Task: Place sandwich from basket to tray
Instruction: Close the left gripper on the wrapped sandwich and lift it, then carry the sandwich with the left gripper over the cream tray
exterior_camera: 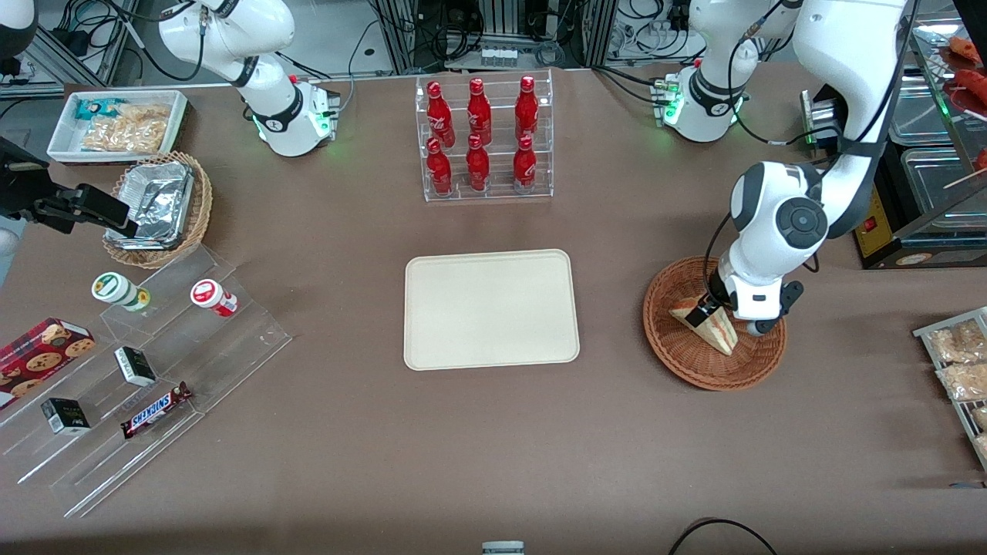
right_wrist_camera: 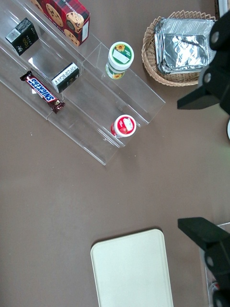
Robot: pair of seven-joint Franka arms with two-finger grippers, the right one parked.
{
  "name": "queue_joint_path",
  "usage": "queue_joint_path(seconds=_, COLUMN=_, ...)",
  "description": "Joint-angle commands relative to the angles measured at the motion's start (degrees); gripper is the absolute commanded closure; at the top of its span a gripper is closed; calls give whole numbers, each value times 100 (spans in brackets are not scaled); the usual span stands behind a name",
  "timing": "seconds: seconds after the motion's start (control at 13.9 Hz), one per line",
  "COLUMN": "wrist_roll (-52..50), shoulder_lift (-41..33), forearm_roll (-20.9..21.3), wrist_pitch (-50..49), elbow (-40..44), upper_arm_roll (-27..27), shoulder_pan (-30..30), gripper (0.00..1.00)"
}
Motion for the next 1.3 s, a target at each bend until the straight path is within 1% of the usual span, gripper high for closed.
queue_joint_path(seconds=0.0, wrist_roll=-124, shoulder_lift=102, forearm_roll=31, wrist_pitch=217, elbow=-40, upper_arm_roll=4, shoulder_pan=-33, gripper=4)
queue_joint_path(seconds=0.14, wrist_roll=-80, shoulder_lift=103, forearm_roll=31, wrist_pitch=217, elbow=-40, upper_arm_roll=13, shoulder_pan=-33, gripper=52)
queue_joint_path(seconds=0.22, wrist_roll=-54, shoulder_lift=94, forearm_roll=31, wrist_pitch=200, elbow=-40, upper_arm_roll=13, shoulder_pan=-33, gripper=75)
queue_joint_path(seconds=0.29, wrist_roll=-45, shoulder_lift=85, forearm_roll=31, wrist_pitch=182, elbow=-40, upper_arm_roll=21, shoulder_pan=-33, gripper=83)
queue_joint_path(seconds=0.43, wrist_roll=-36, shoulder_lift=-2, forearm_roll=31, wrist_pitch=121, elbow=-23, upper_arm_roll=30, shoulder_pan=-33, gripper=84)
queue_joint_path(seconds=0.58, wrist_roll=-36, shoulder_lift=-265, forearm_roll=31, wrist_pitch=-264, elbow=56, upper_arm_roll=30, shoulder_pan=-33, gripper=84)
queue_joint_path(seconds=0.65, wrist_roll=-36, shoulder_lift=-467, forearm_roll=31, wrist_pitch=-719, elbow=230, upper_arm_roll=30, shoulder_pan=-24, gripper=84)
queue_joint_path(seconds=0.79, wrist_roll=-45, shoulder_lift=-679, forearm_roll=57, wrist_pitch=-1904, elbow=870, upper_arm_roll=-13, shoulder_pan=-42, gripper=84)
queue_joint_path(seconds=0.94, wrist_roll=-115, shoulder_lift=-610, forearm_roll=57, wrist_pitch=-2916, elbow=1783, upper_arm_roll=-433, shoulder_pan=-42, gripper=84)
queue_joint_path(seconds=1.01, wrist_roll=-115, shoulder_lift=-514, forearm_roll=57, wrist_pitch=-3190, elbow=2084, upper_arm_roll=-609, shoulder_pan=-42, gripper=84)
queue_joint_path(seconds=1.08, wrist_roll=-106, shoulder_lift=-443, forearm_roll=57, wrist_pitch=-3315, elbow=2330, upper_arm_roll=-890, shoulder_pan=-42, gripper=84)
queue_joint_path(seconds=1.22, wrist_roll=-10, shoulder_lift=-320, forearm_roll=40, wrist_pitch=-3299, elbow=2534, upper_arm_roll=-1313, shoulder_pan=-42, gripper=84)
